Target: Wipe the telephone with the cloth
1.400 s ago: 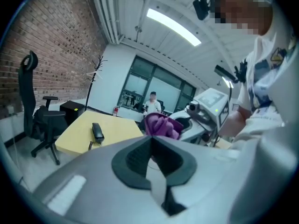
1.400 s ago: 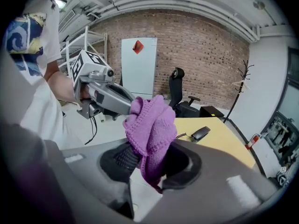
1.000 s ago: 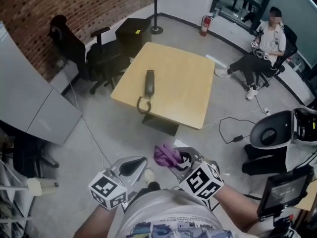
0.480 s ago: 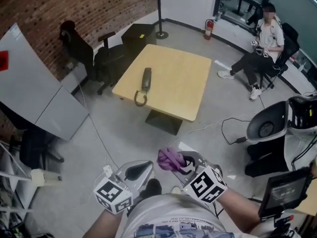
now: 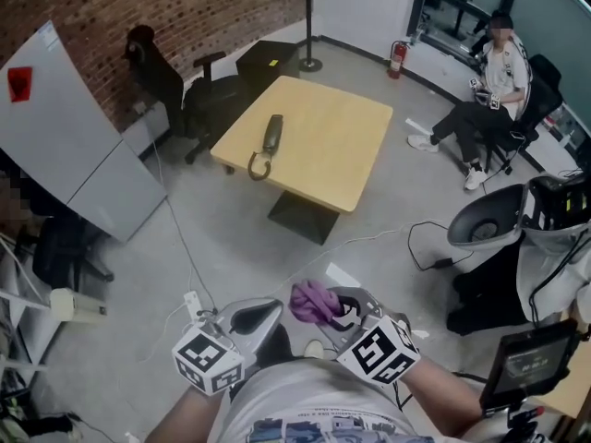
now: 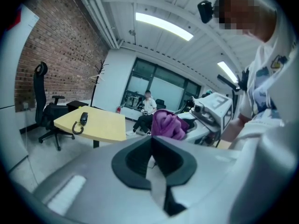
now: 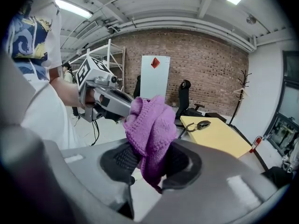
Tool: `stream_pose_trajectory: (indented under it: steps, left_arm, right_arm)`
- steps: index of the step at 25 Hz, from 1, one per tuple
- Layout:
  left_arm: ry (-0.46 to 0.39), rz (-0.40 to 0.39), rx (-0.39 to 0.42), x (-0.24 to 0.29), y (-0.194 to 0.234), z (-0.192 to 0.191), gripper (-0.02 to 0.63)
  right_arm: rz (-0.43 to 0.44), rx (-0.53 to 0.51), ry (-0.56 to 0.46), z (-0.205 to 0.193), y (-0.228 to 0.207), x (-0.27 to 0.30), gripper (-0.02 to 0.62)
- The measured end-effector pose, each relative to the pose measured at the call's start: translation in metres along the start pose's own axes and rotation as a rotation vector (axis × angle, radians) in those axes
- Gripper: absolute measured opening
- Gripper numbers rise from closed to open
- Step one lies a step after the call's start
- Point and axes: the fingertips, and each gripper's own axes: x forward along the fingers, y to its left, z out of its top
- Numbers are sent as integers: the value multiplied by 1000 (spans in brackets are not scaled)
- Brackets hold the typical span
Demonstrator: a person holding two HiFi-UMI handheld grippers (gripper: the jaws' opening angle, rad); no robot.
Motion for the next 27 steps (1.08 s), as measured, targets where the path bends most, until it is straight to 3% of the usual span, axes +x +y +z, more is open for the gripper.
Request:
stream_pose_trajectory:
  steps: [8, 18, 27]
  left_arm:
    - [38, -9, 27, 6, -21, -15, 3]
    - [69, -55, 46, 8, -17, -21, 3]
    - [102, -48, 22, 7, 0, -23, 3]
  right_arm:
    - [-18, -5, -2, -19, 12, -17, 121]
    - [-70, 34, -10, -21, 12, -12, 121]
    - [-49, 47, -10, -12, 9, 3, 121]
